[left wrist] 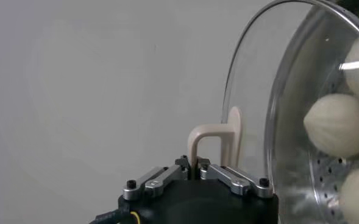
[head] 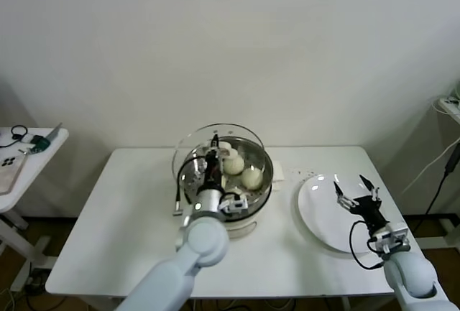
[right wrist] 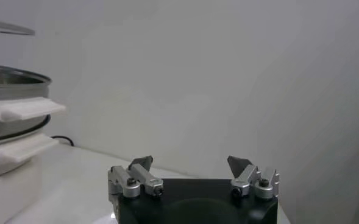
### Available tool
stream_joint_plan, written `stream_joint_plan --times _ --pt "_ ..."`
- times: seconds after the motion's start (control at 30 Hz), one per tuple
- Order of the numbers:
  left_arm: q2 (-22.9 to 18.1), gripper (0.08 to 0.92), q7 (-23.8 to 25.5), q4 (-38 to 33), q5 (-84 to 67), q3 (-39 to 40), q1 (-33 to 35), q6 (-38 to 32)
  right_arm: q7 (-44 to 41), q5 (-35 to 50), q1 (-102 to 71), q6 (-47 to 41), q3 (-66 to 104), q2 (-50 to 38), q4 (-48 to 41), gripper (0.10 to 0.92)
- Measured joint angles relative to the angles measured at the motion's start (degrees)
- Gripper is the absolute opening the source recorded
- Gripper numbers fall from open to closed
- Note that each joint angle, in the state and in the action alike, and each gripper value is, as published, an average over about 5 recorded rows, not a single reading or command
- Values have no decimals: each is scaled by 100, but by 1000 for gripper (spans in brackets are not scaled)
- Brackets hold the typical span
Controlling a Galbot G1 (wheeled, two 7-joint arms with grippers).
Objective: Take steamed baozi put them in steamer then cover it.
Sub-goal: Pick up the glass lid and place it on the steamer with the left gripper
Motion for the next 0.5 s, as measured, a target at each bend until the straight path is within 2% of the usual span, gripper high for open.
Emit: stream_joint_plan --times 0.5 --pt "-254 147 389 380 274 71 -122 -1 -10 -70 12 20 -4 39 -34 823"
